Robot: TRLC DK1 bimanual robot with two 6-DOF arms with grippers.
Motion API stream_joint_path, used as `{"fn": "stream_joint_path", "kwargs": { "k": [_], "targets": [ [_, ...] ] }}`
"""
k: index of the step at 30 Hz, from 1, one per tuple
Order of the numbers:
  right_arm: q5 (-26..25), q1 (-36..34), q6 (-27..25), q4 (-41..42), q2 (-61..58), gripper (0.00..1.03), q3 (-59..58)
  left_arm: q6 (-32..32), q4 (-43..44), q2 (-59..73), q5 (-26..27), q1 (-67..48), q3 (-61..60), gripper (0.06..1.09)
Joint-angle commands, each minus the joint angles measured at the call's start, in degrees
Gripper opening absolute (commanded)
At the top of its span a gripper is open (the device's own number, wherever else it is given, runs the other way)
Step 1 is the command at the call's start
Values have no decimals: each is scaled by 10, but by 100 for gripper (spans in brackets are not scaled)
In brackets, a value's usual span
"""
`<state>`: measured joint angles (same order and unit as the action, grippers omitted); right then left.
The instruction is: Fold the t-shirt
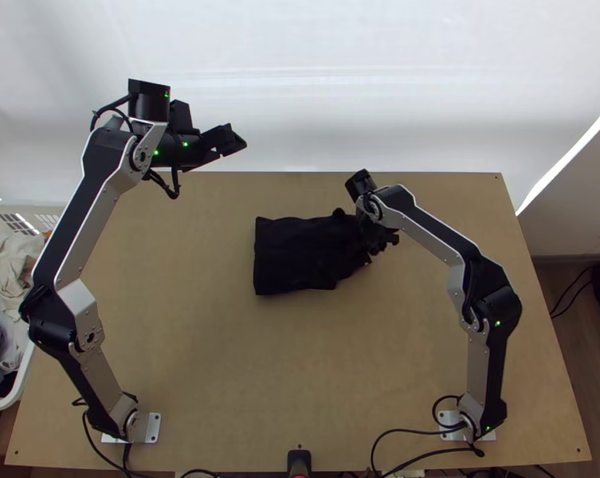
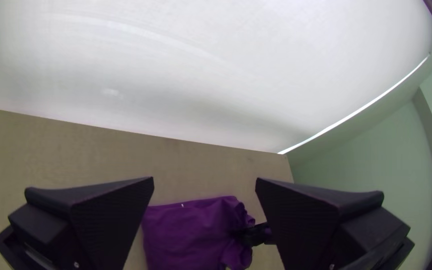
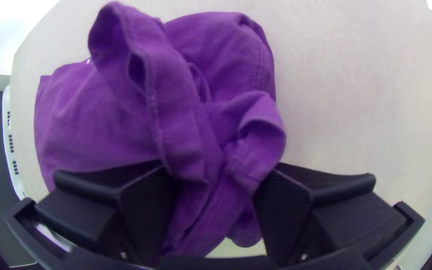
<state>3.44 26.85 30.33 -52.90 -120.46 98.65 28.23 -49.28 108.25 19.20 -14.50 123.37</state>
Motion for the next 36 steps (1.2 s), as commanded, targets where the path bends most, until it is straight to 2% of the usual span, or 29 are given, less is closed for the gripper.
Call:
{"fn": "stream_joint_path", "kwargs": {
  "k": [1,2,3,9,20,36],
  "targets": [
    [-11,-13,-7,10,-1,17,-30,-5,-7,-24,-3,4,-2,105],
    [-12,-14,-7,16,4,3,-38,-5,-8,-24,-3,4,-2,105],
    [-12,-15,-7,20,9,3,-44,-5,-8,-25,-3,4,-2,105],
    [-24,-49,-8,43,34,3,-74,-4,-8,-25,-3,3,-1,105],
    [-25,-168,-40,51,59,3,-83,-3,-8,-26,-3,-4,3,105],
    [-25,-325,-121,97,41,3,-65,-11,-9,-34,-3,8,3,105]
  ]
}}
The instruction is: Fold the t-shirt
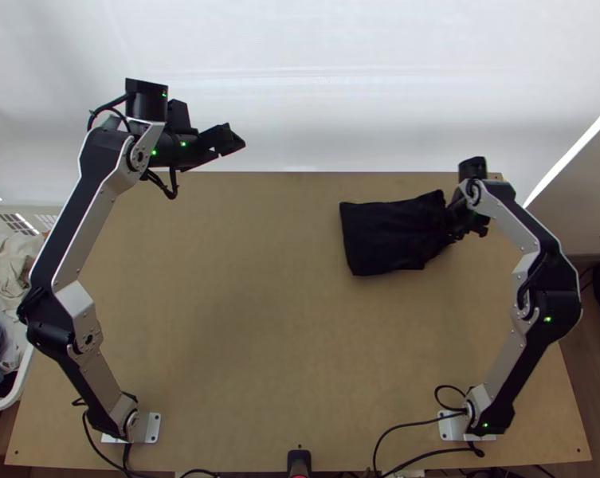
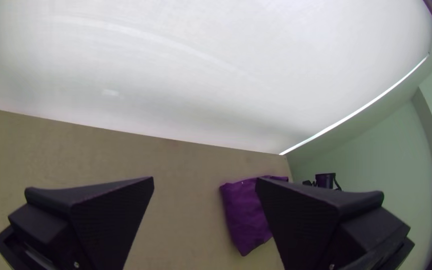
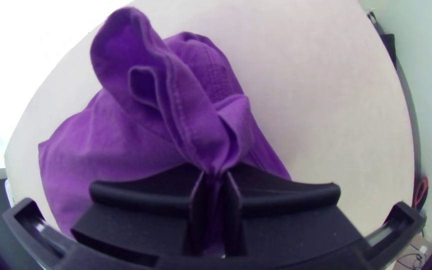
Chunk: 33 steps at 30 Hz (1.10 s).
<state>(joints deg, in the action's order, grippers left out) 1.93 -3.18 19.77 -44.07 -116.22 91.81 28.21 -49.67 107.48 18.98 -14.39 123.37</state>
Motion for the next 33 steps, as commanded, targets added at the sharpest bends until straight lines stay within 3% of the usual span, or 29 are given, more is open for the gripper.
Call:
{"fn": "stream_joint_path", "kwargs": {
  "k": [1,17,28,29,31,32,33],
  "targets": [
    [-9,-32,-17,8,-7,3,9,-10,-5,-27,-1,8,3,105],
    [-8,-127,-18,8,-74,3,108,-12,-7,-34,-1,7,3,105],
    [-8,-145,-14,3,-66,5,98,-11,-11,-45,-1,6,3,105],
    [-8,-144,-14,0,-63,20,96,-11,-12,-45,-1,6,3,105],
    [-8,-141,-15,-1,-52,85,92,-12,-16,-46,-2,7,2,105],
    [-9,-140,-15,-2,-46,100,92,-12,-17,-47,-2,7,1,105],
    [-9,-141,-15,0,-37,100,93,-12,-17,-48,-2,7,0,105]
  ]
}}
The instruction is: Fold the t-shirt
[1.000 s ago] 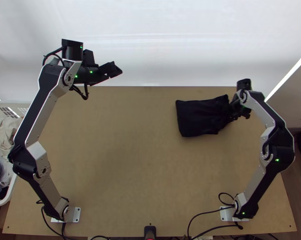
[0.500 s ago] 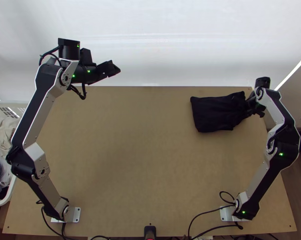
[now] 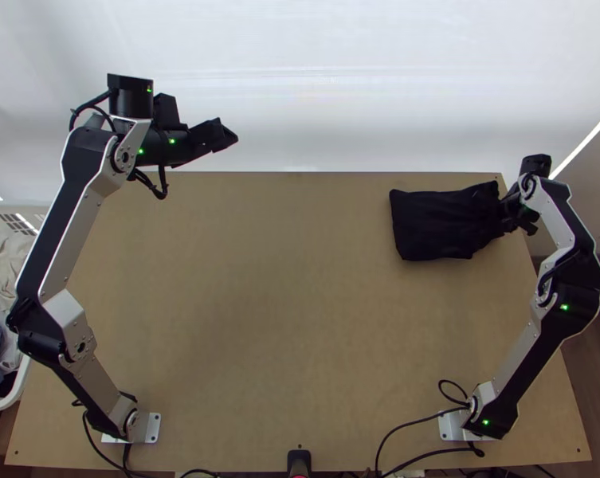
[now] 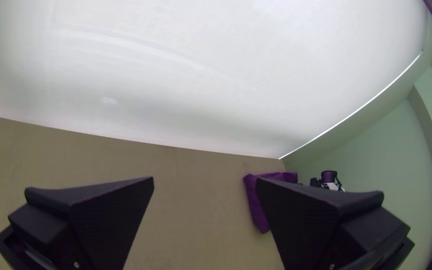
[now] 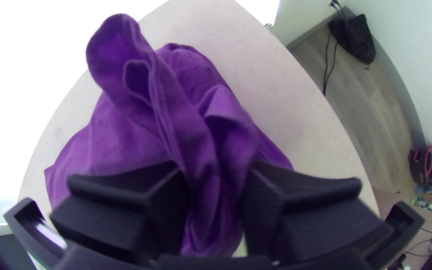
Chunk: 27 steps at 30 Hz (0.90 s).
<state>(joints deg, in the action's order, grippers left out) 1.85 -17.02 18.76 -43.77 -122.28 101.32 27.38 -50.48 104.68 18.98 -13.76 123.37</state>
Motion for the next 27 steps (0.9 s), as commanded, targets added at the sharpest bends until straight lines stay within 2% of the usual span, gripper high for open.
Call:
{"fn": "stream_joint_path", "kwargs": {
  "k": [1,7,11,13,15,18,22,27],
  "targets": [
    [-7,-4,-5,-2,32,100,-2,-4,-8,-21,-2,0,0,105],
    [-44,-3,-3,14,122,100,-3,-4,-8,-26,-2,0,0,105],
    [-45,7,1,1,187,100,-16,-3,-8,-27,-1,0,1,105],
    [-44,15,10,-27,209,99,-14,-3,-8,-28,-1,0,2,105],
    [-39,34,29,-96,217,99,3,-3,-7,-30,-1,0,3,105],
    [26,44,74,-176,218,99,14,-2,-7,-32,-1,0,3,105],
    [98,54,109,-200,227,99,-17,-1,-8,-36,-1,1,3,105],
    [119,72,118,-185,226,99,-76,-1,-9,-43,-1,3,-1,105]
  ]
}}
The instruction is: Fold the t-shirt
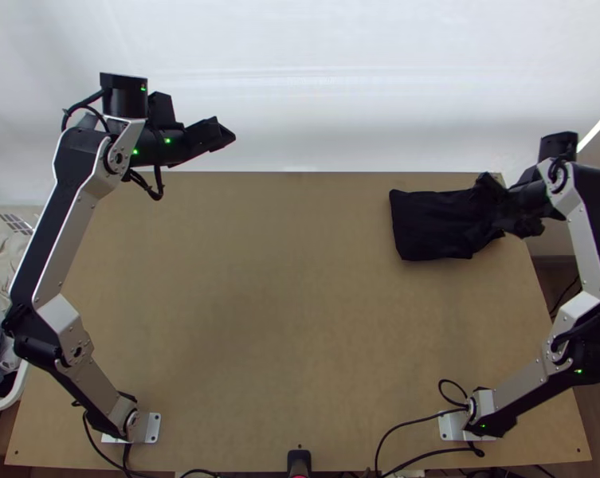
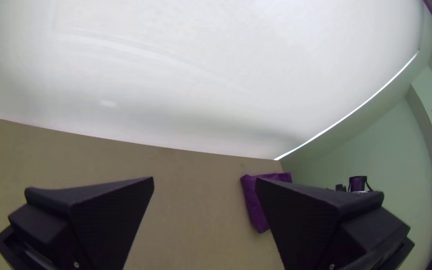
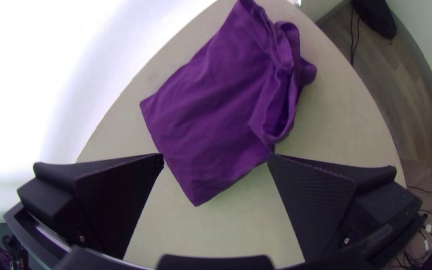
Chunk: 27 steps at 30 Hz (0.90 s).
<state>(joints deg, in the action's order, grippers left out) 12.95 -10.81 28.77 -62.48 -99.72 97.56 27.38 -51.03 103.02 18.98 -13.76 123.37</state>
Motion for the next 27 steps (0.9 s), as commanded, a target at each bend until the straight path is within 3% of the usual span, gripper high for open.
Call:
{"fn": "stream_joint_path", "kwargs": {
  "k": [1,17,27],
  "targets": [
    [9,11,19,13,-3,99,-50,-2,-4,-27,-1,4,-1,105],
    [13,26,7,112,-109,99,-62,-5,-7,-37,-2,6,-15,105],
    [-64,-26,-29,149,-109,99,-66,-12,-7,-42,-2,24,-22,105]
  ]
}}
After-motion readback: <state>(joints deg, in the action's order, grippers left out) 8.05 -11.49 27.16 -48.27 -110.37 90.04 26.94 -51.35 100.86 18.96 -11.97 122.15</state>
